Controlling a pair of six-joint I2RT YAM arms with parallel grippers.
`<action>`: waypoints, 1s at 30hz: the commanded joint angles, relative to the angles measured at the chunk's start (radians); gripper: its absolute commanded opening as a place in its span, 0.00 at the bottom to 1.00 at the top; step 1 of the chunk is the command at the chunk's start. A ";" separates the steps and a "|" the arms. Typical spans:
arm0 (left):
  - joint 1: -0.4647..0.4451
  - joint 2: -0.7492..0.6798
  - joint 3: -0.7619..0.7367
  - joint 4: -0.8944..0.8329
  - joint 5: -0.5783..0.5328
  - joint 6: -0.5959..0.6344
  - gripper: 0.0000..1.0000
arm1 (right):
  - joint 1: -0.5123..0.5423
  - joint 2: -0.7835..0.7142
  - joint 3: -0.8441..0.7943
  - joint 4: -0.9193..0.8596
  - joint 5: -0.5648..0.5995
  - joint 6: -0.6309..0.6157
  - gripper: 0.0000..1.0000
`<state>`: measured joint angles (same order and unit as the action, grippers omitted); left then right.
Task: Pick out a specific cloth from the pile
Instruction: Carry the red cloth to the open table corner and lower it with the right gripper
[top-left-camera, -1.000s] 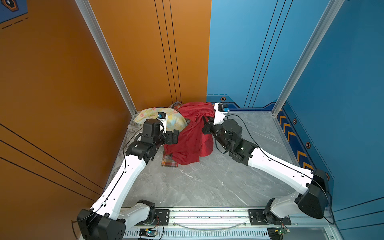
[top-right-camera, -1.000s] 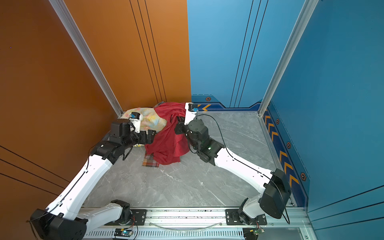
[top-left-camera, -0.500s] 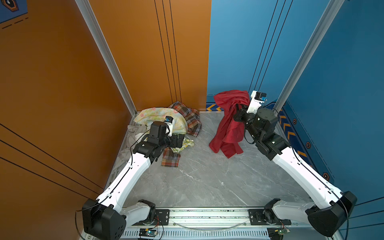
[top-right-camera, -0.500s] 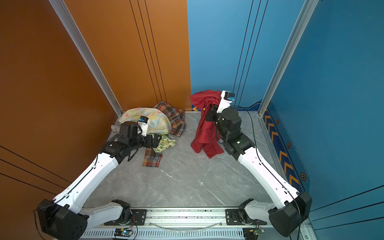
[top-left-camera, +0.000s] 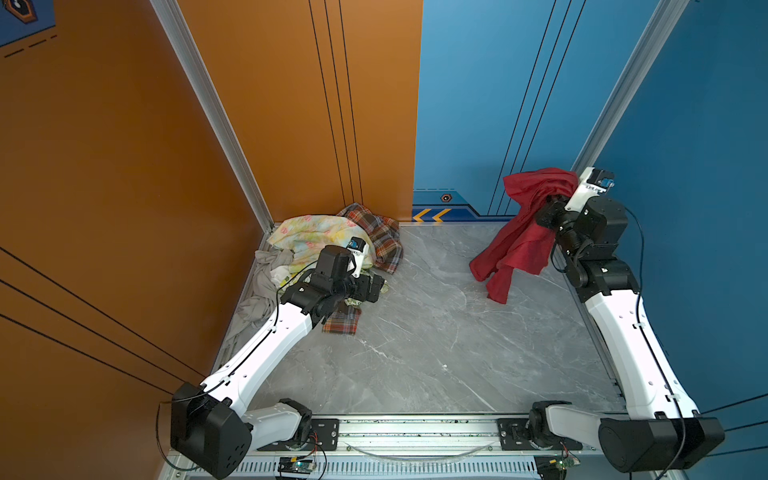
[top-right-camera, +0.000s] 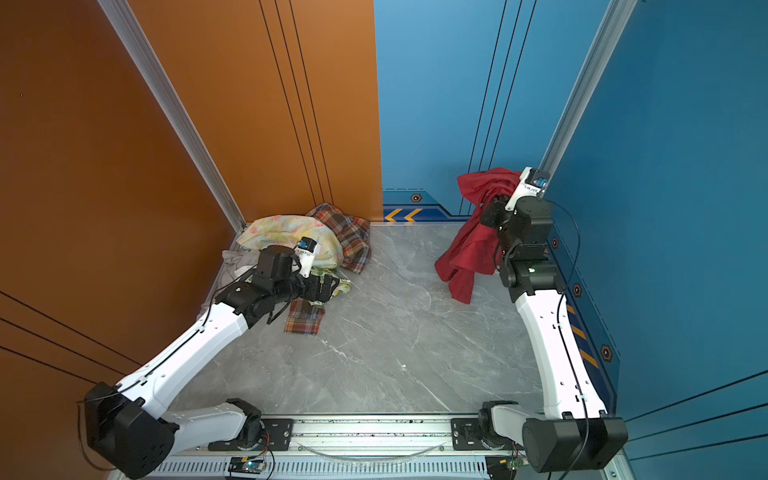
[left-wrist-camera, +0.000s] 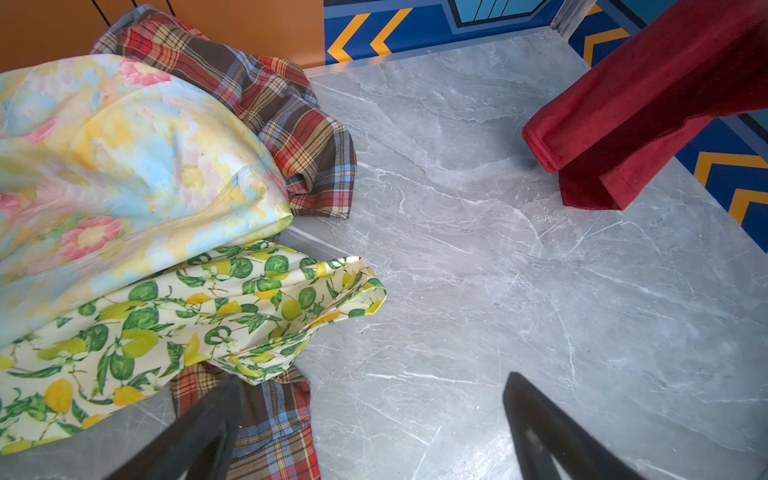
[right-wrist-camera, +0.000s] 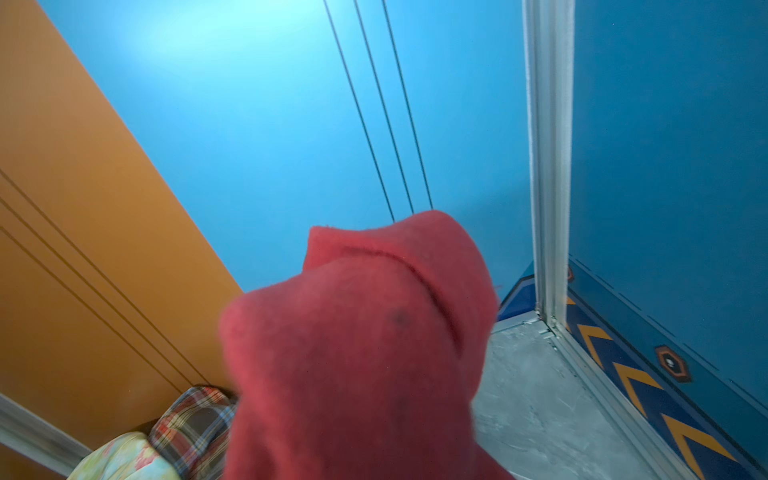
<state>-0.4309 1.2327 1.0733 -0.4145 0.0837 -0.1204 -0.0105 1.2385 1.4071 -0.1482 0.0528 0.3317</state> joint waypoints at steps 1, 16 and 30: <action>-0.010 0.005 -0.013 0.004 -0.003 0.016 0.98 | -0.060 0.028 0.047 0.037 -0.079 -0.001 0.00; -0.009 0.020 -0.009 0.011 0.048 0.000 0.98 | -0.137 0.241 0.145 0.137 -0.093 -0.012 0.00; 0.018 0.010 -0.012 0.045 0.159 -0.077 0.98 | -0.148 -0.034 -0.449 0.130 0.007 0.033 0.00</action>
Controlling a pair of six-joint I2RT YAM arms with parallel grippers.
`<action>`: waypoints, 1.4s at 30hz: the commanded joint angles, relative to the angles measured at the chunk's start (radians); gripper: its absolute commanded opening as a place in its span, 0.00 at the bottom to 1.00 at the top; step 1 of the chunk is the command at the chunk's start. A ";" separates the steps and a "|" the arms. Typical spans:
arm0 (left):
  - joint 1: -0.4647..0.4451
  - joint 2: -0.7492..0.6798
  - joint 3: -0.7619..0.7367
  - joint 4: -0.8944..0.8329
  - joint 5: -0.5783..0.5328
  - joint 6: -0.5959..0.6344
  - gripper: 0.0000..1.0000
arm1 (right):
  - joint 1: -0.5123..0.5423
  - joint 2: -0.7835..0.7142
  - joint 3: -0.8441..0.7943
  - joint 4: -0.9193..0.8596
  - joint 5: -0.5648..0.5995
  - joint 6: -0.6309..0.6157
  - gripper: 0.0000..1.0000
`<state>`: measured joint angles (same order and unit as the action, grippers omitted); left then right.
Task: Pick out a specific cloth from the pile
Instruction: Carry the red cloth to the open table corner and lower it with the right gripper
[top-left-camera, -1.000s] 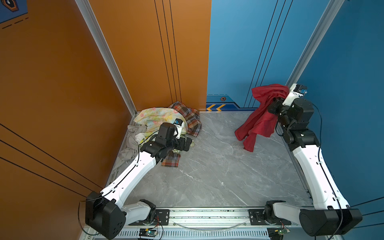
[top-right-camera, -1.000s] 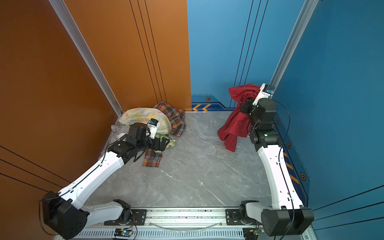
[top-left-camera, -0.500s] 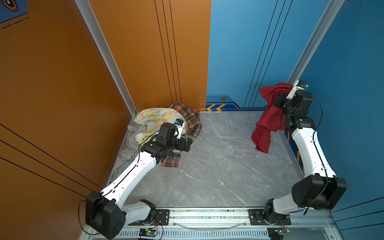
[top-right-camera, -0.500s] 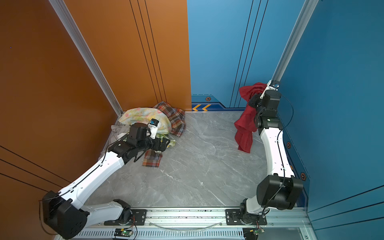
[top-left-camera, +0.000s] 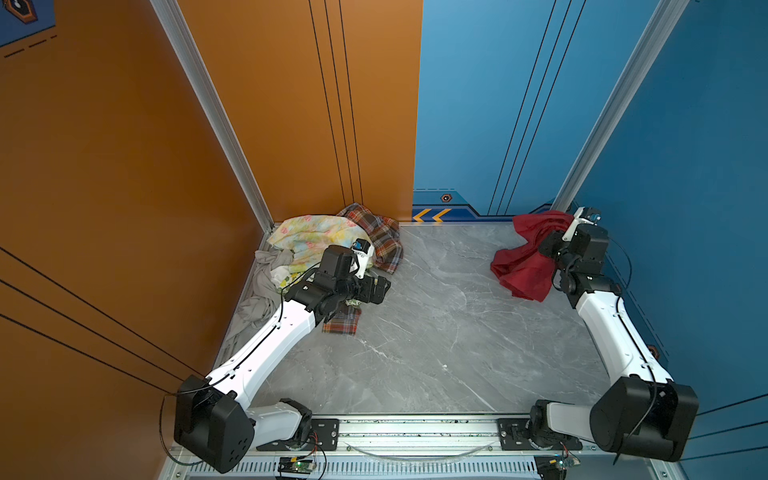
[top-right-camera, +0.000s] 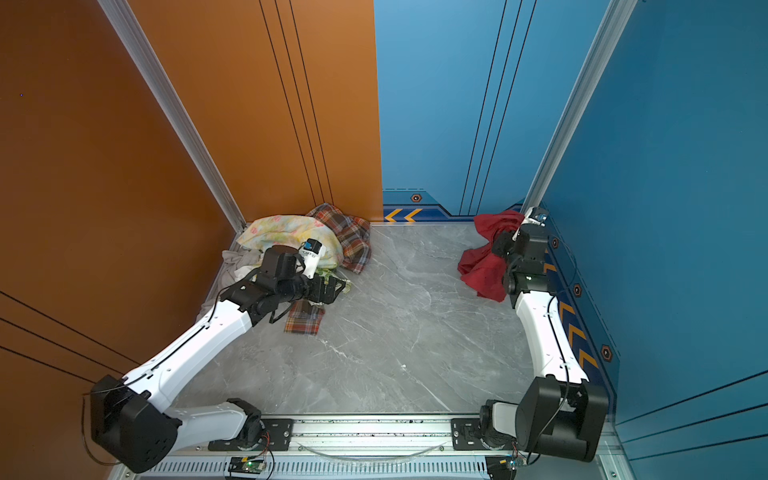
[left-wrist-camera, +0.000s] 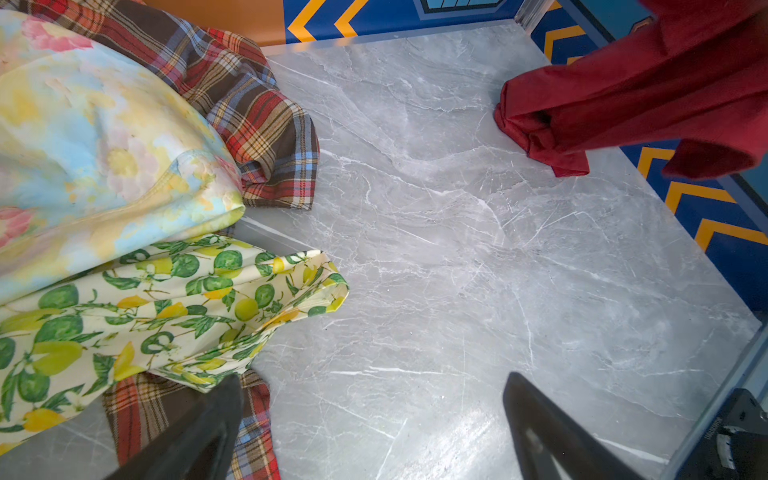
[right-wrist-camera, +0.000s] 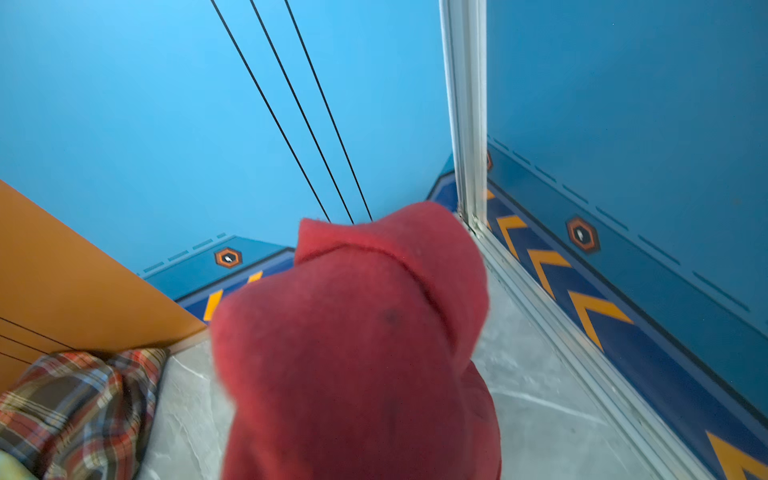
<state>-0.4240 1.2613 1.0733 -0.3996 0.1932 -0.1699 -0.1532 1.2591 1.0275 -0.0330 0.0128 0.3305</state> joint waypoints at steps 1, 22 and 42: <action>0.013 -0.019 -0.012 0.032 0.052 -0.030 0.98 | -0.005 -0.067 -0.108 0.016 0.054 0.053 0.00; 0.096 -0.073 -0.023 0.040 0.059 -0.046 0.98 | 0.046 0.371 0.027 -0.234 0.071 0.064 0.00; 0.163 -0.043 -0.029 0.049 0.051 -0.052 0.98 | 0.058 0.886 0.592 -0.466 0.034 -0.102 0.00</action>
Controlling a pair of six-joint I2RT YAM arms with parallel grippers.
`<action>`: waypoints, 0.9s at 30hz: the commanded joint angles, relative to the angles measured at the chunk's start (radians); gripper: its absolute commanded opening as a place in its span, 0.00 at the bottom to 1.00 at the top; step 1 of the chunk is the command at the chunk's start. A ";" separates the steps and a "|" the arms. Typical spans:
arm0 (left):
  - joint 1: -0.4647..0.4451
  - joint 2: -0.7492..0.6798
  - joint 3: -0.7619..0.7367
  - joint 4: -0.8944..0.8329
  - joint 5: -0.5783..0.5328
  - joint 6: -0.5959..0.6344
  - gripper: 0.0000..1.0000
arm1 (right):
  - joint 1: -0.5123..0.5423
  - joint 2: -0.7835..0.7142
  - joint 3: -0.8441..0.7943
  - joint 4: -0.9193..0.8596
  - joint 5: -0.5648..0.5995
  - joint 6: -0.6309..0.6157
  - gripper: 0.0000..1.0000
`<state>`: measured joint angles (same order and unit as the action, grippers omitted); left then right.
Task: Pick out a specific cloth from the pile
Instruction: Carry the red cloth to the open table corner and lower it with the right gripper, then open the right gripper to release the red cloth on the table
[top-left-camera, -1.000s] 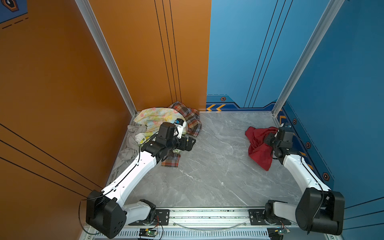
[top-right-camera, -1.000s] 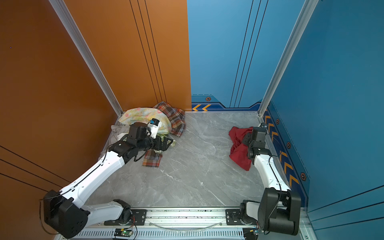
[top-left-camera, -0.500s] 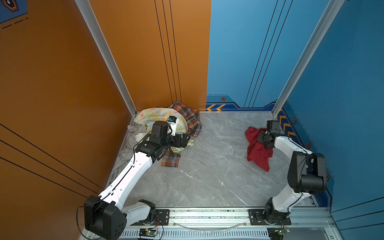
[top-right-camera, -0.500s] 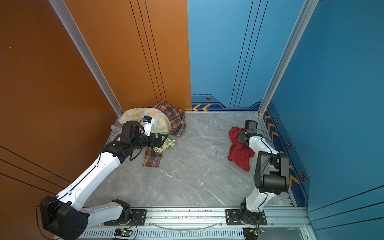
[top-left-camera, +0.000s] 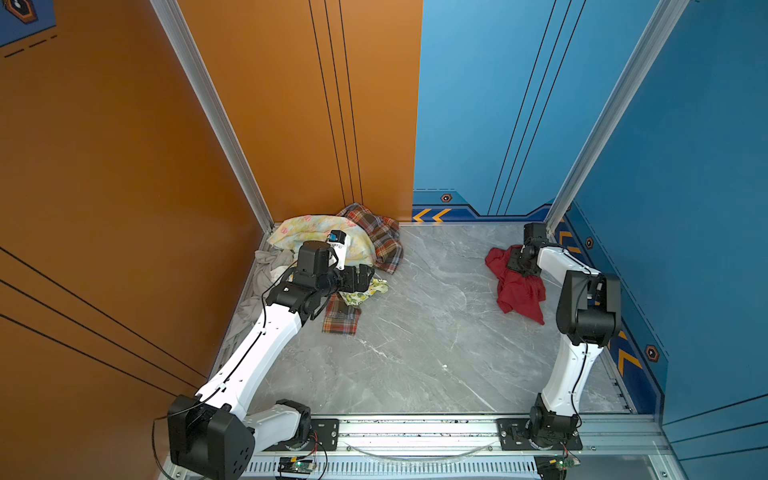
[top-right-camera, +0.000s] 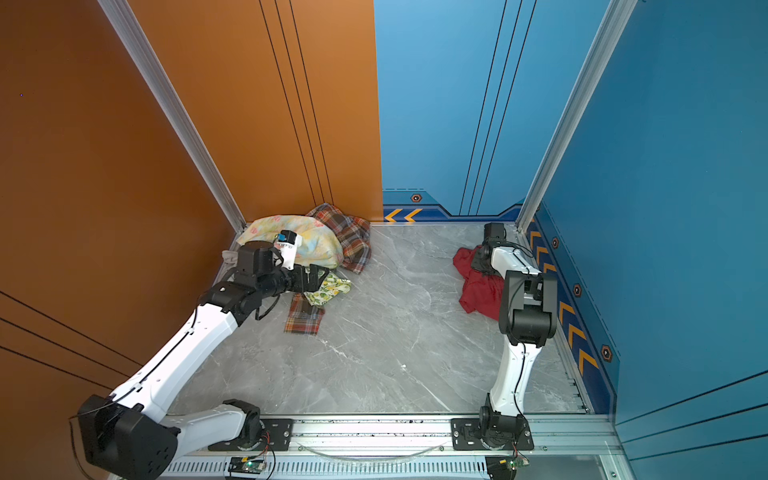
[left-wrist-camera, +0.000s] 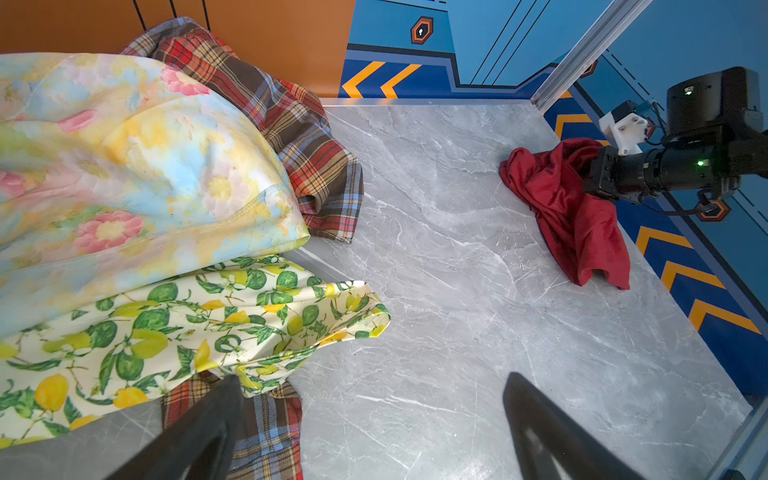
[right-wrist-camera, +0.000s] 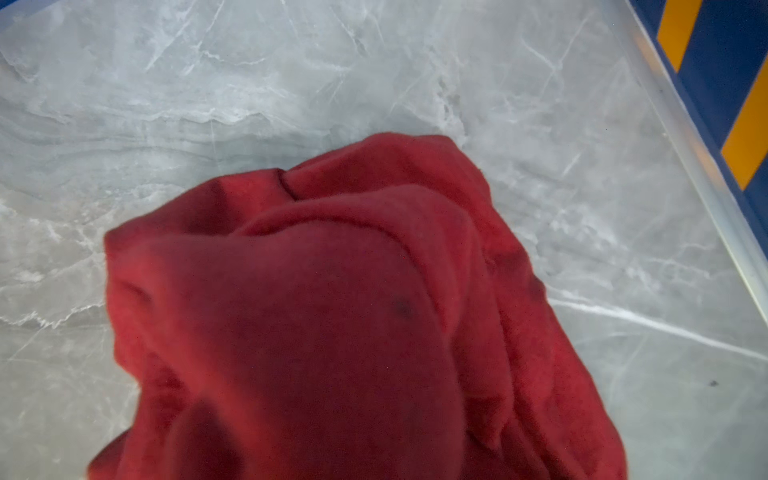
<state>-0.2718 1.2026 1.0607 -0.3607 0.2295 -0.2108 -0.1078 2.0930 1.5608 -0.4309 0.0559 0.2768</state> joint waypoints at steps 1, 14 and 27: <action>0.015 0.021 -0.016 0.012 0.018 -0.013 0.98 | 0.013 0.074 0.094 -0.079 -0.006 -0.054 0.00; 0.039 0.022 -0.024 0.025 -0.033 -0.009 0.98 | 0.016 0.083 0.269 -0.094 0.009 -0.095 0.34; 0.061 -0.052 -0.111 0.098 -0.132 -0.009 0.98 | 0.043 -0.256 0.182 -0.109 0.050 -0.083 1.00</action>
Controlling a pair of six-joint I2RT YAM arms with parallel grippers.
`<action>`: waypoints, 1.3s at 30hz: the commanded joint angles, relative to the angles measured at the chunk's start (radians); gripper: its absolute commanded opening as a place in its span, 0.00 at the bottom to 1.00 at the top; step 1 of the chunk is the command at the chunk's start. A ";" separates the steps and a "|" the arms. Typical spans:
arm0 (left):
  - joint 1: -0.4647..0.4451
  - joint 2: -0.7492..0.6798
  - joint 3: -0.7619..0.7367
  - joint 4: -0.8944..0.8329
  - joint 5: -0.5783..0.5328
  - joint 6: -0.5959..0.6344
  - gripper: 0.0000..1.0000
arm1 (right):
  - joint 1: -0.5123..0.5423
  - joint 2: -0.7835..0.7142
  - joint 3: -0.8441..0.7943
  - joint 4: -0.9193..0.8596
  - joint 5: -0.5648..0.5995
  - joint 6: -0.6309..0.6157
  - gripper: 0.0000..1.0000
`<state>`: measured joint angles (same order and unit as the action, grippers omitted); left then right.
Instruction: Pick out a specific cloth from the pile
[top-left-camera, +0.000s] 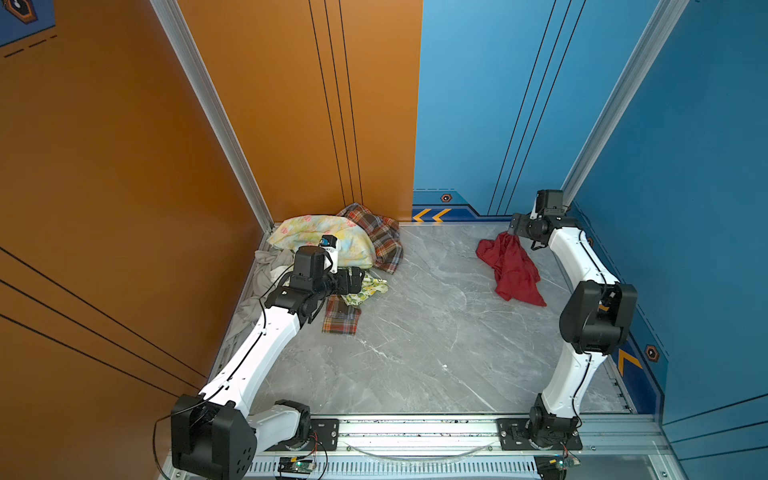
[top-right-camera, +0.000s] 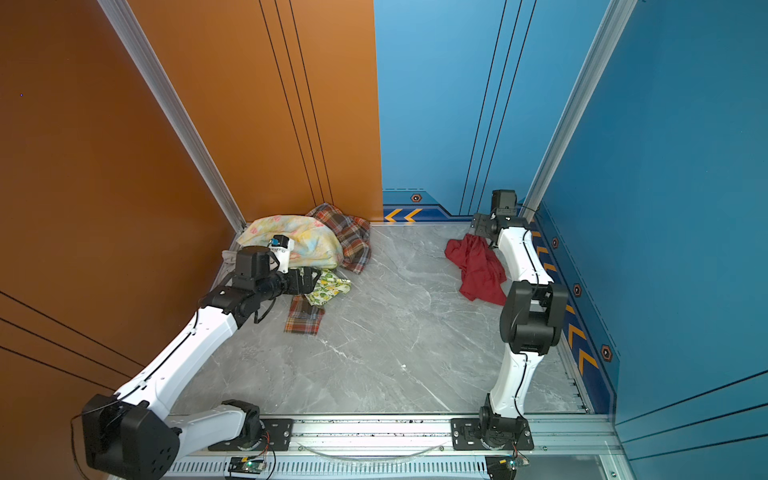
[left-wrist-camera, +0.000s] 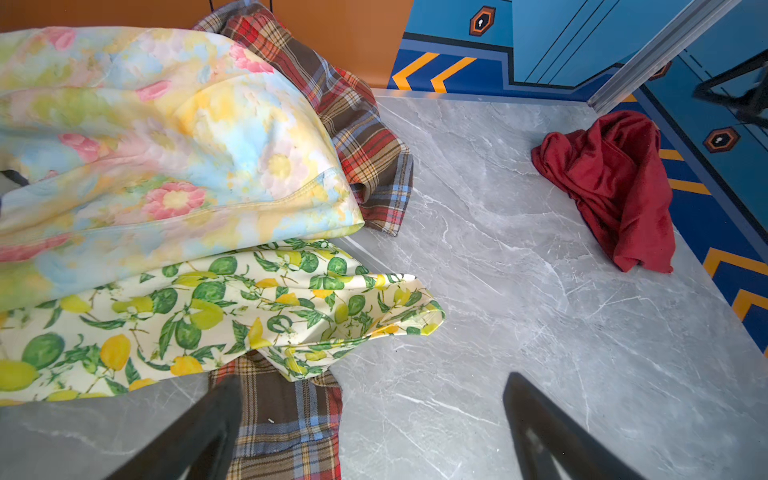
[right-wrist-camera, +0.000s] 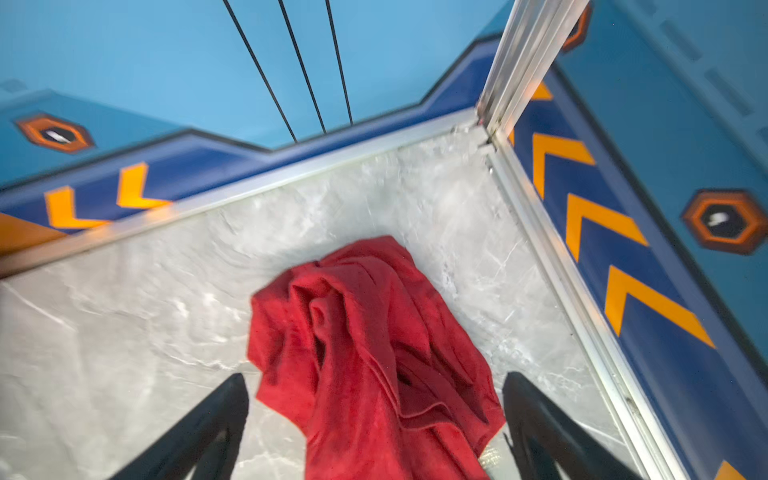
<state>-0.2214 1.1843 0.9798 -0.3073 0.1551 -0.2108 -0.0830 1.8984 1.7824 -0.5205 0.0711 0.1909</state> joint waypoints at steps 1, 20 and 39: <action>0.014 -0.041 -0.041 0.059 -0.070 -0.009 0.98 | 0.022 -0.086 -0.049 -0.020 0.035 0.000 1.00; 0.048 -0.127 -0.381 0.501 -0.363 0.090 0.98 | 0.158 -0.854 -0.855 0.385 0.111 -0.054 1.00; 0.127 0.048 -0.498 0.727 -0.422 0.109 0.98 | 0.189 -1.001 -1.517 0.967 0.214 -0.067 1.00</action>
<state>-0.1112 1.2083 0.5053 0.3538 -0.2443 -0.1158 0.0952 0.8616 0.3038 0.2840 0.2508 0.1448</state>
